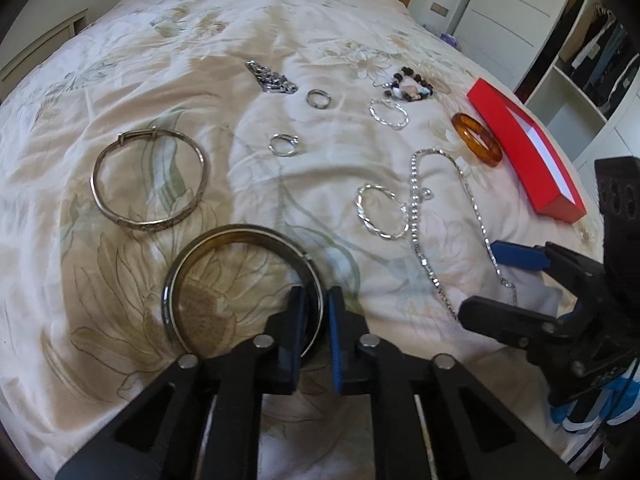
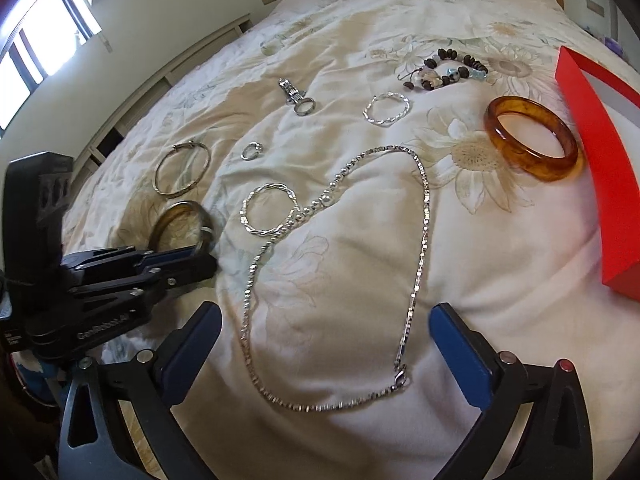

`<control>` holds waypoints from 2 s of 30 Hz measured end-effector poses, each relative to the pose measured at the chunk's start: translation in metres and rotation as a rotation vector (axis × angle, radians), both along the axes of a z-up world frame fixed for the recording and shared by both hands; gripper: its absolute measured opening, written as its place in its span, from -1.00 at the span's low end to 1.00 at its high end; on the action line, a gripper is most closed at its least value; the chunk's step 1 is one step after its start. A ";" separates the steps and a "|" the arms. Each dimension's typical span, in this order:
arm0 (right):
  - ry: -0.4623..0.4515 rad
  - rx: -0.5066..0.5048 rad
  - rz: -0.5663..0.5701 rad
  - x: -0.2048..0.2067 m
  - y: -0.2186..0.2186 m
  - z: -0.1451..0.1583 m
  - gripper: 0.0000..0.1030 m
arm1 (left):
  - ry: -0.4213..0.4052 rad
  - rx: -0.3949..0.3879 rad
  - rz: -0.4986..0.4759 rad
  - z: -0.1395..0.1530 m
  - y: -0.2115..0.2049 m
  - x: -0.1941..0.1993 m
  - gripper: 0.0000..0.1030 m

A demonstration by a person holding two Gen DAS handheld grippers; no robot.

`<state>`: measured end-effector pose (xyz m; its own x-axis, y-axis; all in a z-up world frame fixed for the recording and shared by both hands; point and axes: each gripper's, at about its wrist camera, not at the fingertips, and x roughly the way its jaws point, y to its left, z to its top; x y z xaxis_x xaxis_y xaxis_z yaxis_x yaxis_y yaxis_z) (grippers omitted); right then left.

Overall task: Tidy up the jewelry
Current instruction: 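Grasp the dark tortoiseshell bangle with the left gripper while the right grasps the silver chain necklace, then carry the bangle and necklace into the red box and open both grippers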

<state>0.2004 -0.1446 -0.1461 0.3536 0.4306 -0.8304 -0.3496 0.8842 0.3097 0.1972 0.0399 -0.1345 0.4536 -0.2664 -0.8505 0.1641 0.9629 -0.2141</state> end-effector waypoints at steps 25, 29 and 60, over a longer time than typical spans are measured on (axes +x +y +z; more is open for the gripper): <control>0.058 0.007 0.040 -0.014 -0.004 0.001 -0.69 | -0.050 -0.065 0.041 0.014 0.007 -0.009 -0.84; 0.066 -0.024 0.049 -0.013 0.003 -0.003 -0.59 | -0.054 -0.080 0.051 0.020 0.006 -0.012 -0.84; -0.159 0.139 -0.082 -0.126 -0.110 0.139 -0.95 | -0.169 -0.149 -0.046 0.141 -0.093 -0.086 -0.86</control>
<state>0.0743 -0.2545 -0.0075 0.5136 0.5016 -0.6961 -0.3322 0.8643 0.3776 0.1116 -0.0535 0.0061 0.5705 -0.4068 -0.7135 0.2524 0.9135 -0.3190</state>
